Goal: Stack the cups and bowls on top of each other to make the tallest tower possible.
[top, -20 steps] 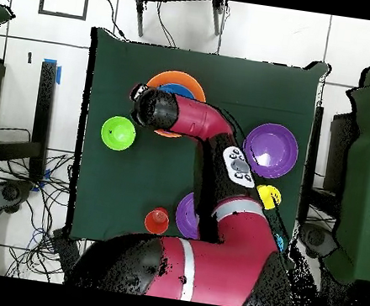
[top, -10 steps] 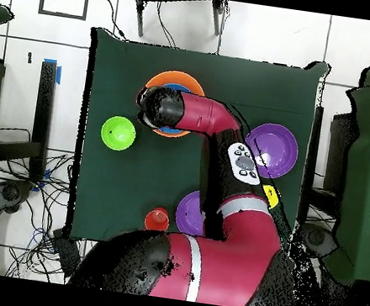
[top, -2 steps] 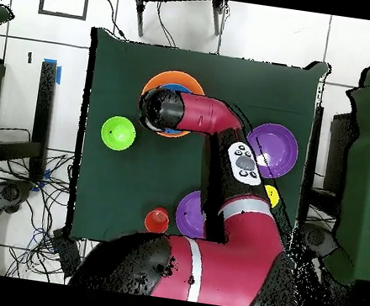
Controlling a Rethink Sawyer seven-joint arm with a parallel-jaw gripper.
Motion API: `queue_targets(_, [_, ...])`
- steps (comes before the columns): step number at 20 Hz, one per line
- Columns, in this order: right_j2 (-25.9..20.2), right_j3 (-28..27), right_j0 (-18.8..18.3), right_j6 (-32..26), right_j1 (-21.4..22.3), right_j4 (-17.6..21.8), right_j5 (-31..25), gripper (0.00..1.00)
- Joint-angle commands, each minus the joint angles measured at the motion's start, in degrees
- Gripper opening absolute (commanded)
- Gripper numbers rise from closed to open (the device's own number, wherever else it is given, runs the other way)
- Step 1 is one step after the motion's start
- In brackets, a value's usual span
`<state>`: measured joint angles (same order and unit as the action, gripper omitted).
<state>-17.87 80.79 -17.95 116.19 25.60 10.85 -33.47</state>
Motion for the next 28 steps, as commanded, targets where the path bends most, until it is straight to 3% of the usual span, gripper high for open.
queue_targets(1, [-2.9,-0.7,-0.6,-9.9,1.7,5.2,-4.0,1.0])
queue_targets(5, [-3.8,-0.1,-1.1,-9.1,1.5,5.2,-3.3,1.0])
queue_targets(15, [-1.5,-2.7,2.2,-6.5,1.9,5.5,-6.0,1.0])
queue_targets(20, [0.4,1.4,4.7,-2.9,5.6,5.2,-6.0,1.0])
queue_targets(28, [3.3,9.4,7.2,-0.2,9.9,6.9,-1.2,1.0])
